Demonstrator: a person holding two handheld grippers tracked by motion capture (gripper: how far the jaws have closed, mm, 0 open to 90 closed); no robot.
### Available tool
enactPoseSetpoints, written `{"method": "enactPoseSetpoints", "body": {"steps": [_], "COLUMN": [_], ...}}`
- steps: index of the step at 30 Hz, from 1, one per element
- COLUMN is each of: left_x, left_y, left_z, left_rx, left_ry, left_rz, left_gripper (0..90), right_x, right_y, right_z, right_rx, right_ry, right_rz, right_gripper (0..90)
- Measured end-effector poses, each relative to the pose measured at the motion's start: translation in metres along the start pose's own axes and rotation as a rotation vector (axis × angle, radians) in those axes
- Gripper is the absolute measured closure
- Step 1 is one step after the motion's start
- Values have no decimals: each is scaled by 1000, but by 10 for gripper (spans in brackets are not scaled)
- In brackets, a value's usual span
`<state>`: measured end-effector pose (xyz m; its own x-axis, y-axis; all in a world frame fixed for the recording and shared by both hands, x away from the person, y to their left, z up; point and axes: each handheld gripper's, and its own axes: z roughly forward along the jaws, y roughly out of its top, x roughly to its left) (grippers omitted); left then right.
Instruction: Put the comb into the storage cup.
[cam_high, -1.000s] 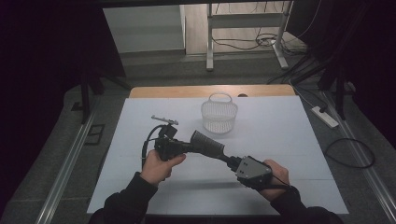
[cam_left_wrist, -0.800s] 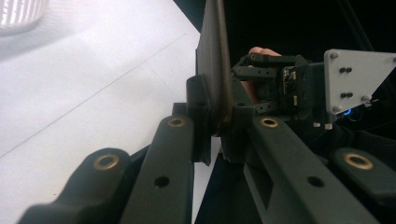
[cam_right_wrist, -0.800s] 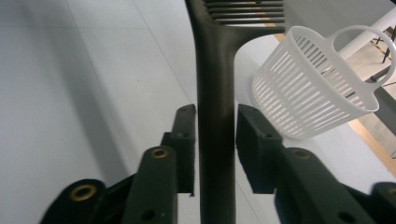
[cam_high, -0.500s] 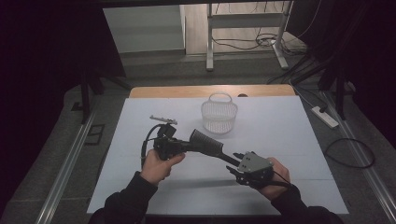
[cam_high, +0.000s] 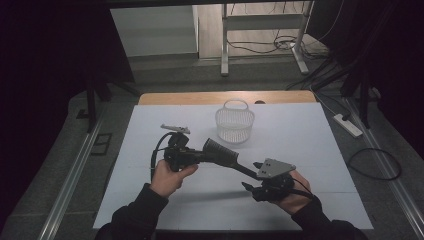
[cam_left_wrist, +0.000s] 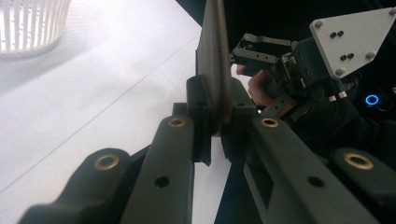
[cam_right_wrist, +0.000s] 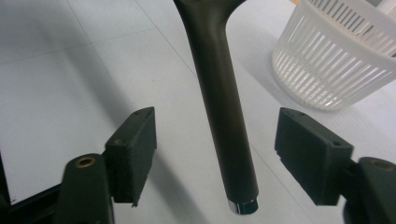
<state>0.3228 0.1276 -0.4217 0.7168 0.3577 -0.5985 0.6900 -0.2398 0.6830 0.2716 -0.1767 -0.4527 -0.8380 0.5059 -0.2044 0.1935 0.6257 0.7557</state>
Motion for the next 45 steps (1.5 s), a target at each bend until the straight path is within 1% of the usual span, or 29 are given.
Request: {"method": "enactPoseSetpoints", "body": {"steps": [3, 5, 8, 10, 13, 15, 17, 18, 24, 27, 31, 34, 37, 38, 45], "left_x": [-1, -2, -3, -3, -4, -3, -4, -4, -3, -2, -1, 0, 1, 2, 5], "left_y": [0, 0, 1, 1, 2, 2, 2, 2, 2, 2, 2, 1, 1, 0, 0], "left_z": [-1, -2, -4, -5, -7, -8, -9, -10, -11, -14, -19, -22, -24, -24, -24], "left_rx": [-3, -4, -8, -10, -9, -11, -13, -12, -15, -24, -37, -50, -57, -58, -61], "left_ry": [10, 19, 26, 31, 44, 52, 60, 63, 79, 83, 99, 110, 116, 117, 123], "left_rz": [7, 19, 30, 35, 42, 50, 52, 60, 65, 65, 65, 62, 56, 52, 44], "left_gripper": [830, 830, 829, 829, 830, 829, 829, 829, 829, 829, 829, 829, 829, 829, 829], "right_x": [-2, -3, -4, -4, -7, -9, -10, -11, -16, -18, -20, -21, -22, -23, -26], "right_y": [-1, -2, -3, -3, -4, -5, -6, -6, -9, -9, -11, -13, -15, -16, -20], "right_z": [1, 3, 5, 4, 4, 5, 5, 5, 4, 3, 3, 2, 1, 1, -1], "right_rx": [16, 39, 56, 52, 62, 71, 77, 80, 85, 87, 95, 96, 89, 87, 100], "right_ry": [7, 23, 31, 31, 49, 53, 50, 43, 64, 67, 71, 64, 55, 49, 43], "right_rz": [21, 41, 46, 51, 86, 96, 101, 99, 123, 128, 132, 137, 127, 120, 124], "right_gripper": [216, 204, 188, 183, 153, 133, 112, 109, 73, 52, 32, 26, 9, 1, 0]}}
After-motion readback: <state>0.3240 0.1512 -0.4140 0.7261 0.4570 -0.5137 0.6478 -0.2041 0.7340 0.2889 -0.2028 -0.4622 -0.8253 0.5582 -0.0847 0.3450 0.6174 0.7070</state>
